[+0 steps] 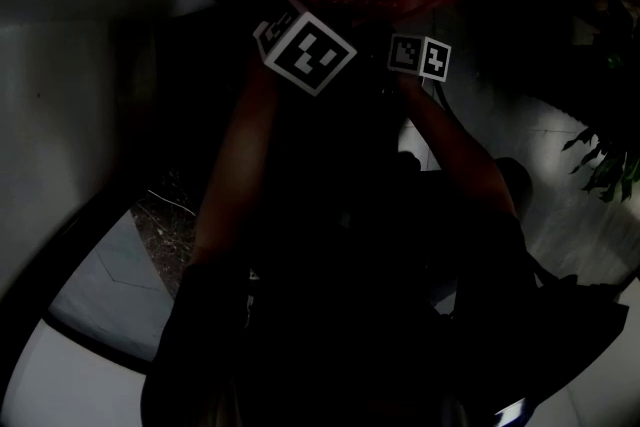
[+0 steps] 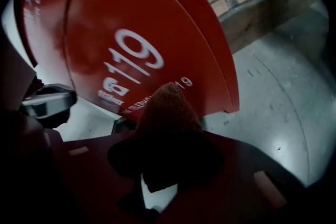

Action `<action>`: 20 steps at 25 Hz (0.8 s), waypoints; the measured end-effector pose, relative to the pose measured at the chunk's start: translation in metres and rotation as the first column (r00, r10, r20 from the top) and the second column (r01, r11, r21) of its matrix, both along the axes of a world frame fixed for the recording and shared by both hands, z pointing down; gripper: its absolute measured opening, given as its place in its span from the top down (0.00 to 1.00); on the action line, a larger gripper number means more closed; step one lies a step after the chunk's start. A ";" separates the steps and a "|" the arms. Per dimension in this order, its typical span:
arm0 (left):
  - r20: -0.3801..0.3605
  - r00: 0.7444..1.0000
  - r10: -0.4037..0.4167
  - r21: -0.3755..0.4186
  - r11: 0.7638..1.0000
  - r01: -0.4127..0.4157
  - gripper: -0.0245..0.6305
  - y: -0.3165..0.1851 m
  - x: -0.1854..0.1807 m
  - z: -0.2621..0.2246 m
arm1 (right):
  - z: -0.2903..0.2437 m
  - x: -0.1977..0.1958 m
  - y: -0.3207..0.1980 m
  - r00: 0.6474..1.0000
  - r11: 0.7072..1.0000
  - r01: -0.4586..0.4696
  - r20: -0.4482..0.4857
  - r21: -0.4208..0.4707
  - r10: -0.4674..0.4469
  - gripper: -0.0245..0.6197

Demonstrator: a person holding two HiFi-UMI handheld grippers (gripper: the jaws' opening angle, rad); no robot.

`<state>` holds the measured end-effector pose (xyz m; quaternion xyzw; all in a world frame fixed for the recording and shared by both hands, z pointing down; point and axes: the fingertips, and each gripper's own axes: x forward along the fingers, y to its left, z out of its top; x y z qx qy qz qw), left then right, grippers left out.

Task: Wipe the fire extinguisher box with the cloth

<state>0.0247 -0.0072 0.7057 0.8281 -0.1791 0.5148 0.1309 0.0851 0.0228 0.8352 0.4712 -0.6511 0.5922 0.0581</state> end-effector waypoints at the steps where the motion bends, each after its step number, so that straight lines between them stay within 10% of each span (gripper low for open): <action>1: -0.001 1.000 0.001 -0.001 1.000 -0.001 0.96 0.001 0.000 -0.001 | 0.004 -0.003 -0.004 1.000 1.000 -0.006 0.021 0.013 0.005 0.77; 20: 0.010 0.998 0.058 0.001 0.998 -0.058 0.96 0.016 -0.011 -0.004 | 0.089 0.025 -0.027 0.988 0.990 -0.120 -0.101 -0.068 0.113 0.77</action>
